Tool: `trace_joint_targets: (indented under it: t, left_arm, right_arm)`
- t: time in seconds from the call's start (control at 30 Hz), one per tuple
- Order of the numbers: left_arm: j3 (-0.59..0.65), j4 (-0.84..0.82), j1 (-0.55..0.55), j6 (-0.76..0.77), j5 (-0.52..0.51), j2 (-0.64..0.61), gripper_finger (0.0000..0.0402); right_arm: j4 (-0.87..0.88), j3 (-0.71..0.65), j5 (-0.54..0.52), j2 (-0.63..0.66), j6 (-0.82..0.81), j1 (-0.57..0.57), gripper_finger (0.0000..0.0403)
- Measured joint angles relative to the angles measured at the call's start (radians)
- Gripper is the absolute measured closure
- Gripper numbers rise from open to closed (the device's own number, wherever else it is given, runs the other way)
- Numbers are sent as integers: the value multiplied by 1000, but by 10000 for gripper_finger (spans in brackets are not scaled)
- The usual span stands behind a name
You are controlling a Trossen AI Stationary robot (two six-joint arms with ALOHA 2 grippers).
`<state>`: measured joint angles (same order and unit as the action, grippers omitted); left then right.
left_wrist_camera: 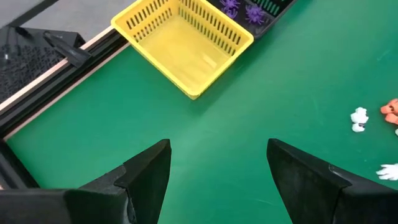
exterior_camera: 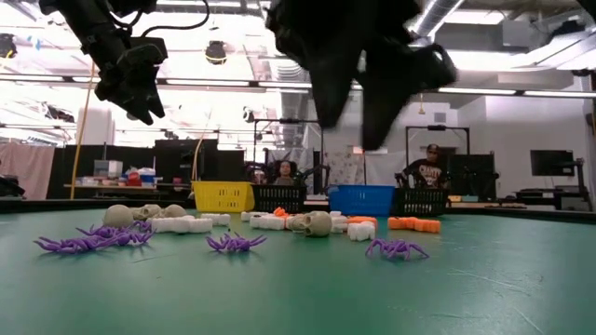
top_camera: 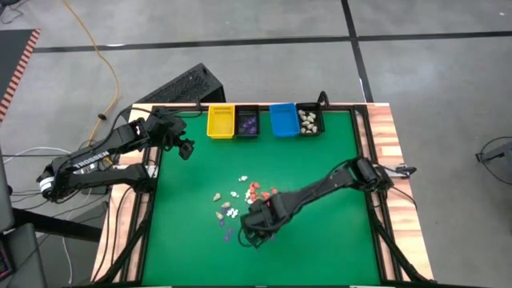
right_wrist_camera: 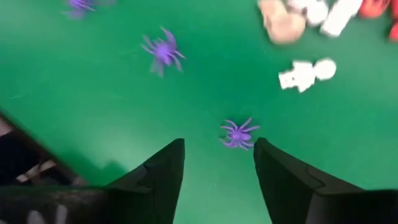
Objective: Sort Halloween decoration
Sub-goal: Put the purple spider toy into the left black basket
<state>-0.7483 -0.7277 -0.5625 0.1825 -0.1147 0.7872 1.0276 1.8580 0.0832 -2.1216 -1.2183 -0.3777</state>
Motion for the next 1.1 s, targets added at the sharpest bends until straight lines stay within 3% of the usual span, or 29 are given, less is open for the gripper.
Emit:
trace_joint_targets:
  t: [0.5,0.63,1.1]
  left_arm:
    - [0,-1,0,2,7,0,145]
    - [0,0,0,3,7,0,145]
    - [0,0,0,6,6,0,145]
  right_arm:
    - [60,-16,-2,-77,-78,-20,182]
    - [-39,-47,13,-74,-99,-37,182]
    - [-113,-128,24,-73,-92,-50,191]
